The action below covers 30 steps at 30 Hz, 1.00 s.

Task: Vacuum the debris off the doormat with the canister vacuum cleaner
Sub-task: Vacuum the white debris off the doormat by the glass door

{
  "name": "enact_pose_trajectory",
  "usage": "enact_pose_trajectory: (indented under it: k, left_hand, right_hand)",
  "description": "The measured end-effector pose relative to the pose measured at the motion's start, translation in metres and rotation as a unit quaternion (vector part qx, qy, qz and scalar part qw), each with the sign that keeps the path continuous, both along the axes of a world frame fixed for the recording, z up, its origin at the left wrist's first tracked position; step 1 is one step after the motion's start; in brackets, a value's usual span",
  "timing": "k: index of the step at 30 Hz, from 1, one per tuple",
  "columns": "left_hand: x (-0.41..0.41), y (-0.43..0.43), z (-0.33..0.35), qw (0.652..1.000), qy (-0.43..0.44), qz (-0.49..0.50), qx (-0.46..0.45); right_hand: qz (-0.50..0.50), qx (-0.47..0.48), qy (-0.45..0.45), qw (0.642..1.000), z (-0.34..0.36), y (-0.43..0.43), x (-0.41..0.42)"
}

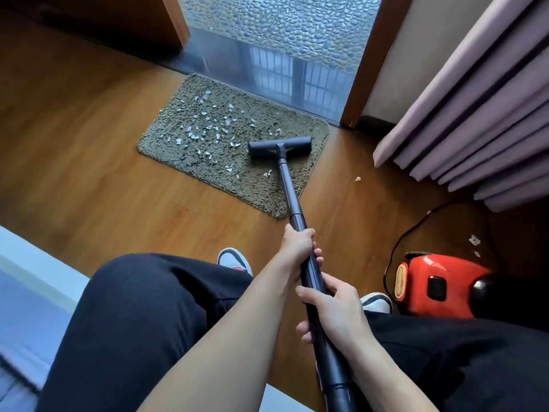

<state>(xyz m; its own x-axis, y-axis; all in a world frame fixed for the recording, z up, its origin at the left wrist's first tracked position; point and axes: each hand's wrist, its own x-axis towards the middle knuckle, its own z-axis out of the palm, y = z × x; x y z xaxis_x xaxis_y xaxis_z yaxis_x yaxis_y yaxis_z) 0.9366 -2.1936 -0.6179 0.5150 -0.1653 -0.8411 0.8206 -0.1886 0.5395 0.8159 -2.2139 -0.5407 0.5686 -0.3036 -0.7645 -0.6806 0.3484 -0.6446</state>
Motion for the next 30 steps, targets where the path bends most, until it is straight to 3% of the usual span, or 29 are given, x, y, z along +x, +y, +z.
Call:
enact_pose_trajectory:
  k: [18,30]
  left_hand:
    - [0.098,-0.041,-0.003,0.999,-0.028,-0.018,-0.005]
    - [0.038,-0.008,0.009,1.0,-0.002,-0.003,-0.003]
  right_hand:
    - [-0.011,0.028,-0.015,0.999,-0.005,-0.038,0.096]
    - [0.022,0.007,0.009,1.0,0.007,-0.012,0.039]
